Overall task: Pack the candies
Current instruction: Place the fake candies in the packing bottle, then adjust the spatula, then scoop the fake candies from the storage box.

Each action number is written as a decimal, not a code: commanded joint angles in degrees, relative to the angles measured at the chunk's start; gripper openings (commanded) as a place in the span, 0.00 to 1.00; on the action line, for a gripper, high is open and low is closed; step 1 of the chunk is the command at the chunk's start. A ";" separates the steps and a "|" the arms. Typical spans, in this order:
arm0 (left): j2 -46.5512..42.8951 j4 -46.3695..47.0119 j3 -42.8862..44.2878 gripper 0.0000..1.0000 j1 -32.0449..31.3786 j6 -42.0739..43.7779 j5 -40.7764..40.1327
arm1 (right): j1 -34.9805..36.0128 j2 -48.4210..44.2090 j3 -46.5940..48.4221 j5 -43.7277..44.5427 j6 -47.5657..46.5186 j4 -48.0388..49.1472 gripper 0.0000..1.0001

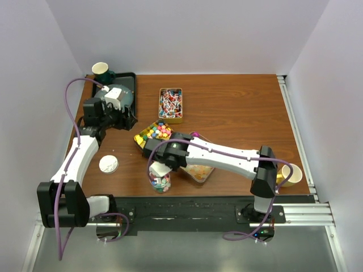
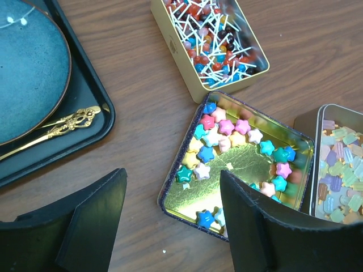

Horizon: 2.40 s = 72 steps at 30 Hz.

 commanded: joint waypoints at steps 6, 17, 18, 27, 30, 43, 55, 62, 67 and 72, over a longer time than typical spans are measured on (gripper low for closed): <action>-4.43 2.65 -1.55 0.72 0.68 -2.32 2.20 | 5.34 -4.19 -5.20 11.94 2.42 -15.17 0.00; -6.36 5.47 -3.83 0.71 0.59 -4.52 6.67 | 5.34 -6.64 -1.34 12.21 5.06 -15.53 0.00; -6.62 5.64 -4.18 0.69 0.59 -4.69 7.38 | 4.99 -7.35 -1.42 11.94 5.14 -15.53 0.00; -7.86 24.07 -11.38 0.00 0.07 -19.08 35.58 | -10.21 -9.03 2.44 -4.74 12.87 -14.48 0.00; -6.72 27.18 -10.95 0.00 -4.23 -21.75 38.58 | -12.15 -7.36 3.93 -9.50 13.93 -10.97 0.00; 6.90 24.54 -6.20 0.00 -10.57 -20.78 38.94 | -12.59 0.29 21.68 -19.69 22.71 -10.52 0.00; 8.14 15.62 -6.03 0.00 -9.87 -13.00 31.48 | -18.02 -10.85 5.01 -17.70 17.47 -10.33 0.00; 9.02 8.28 -7.86 0.00 -9.96 -5.66 21.12 | -23.93 -16.76 -8.54 -11.00 -2.48 -13.41 0.00; 8.93 8.89 -10.68 0.00 -9.96 -6.27 16.00 | -24.19 -14.39 -10.04 -8.54 -2.86 -15.62 0.00; 10.16 7.84 -11.04 0.00 -10.13 -6.19 13.80 | -24.19 -12.55 -11.27 -7.04 1.62 -15.62 0.00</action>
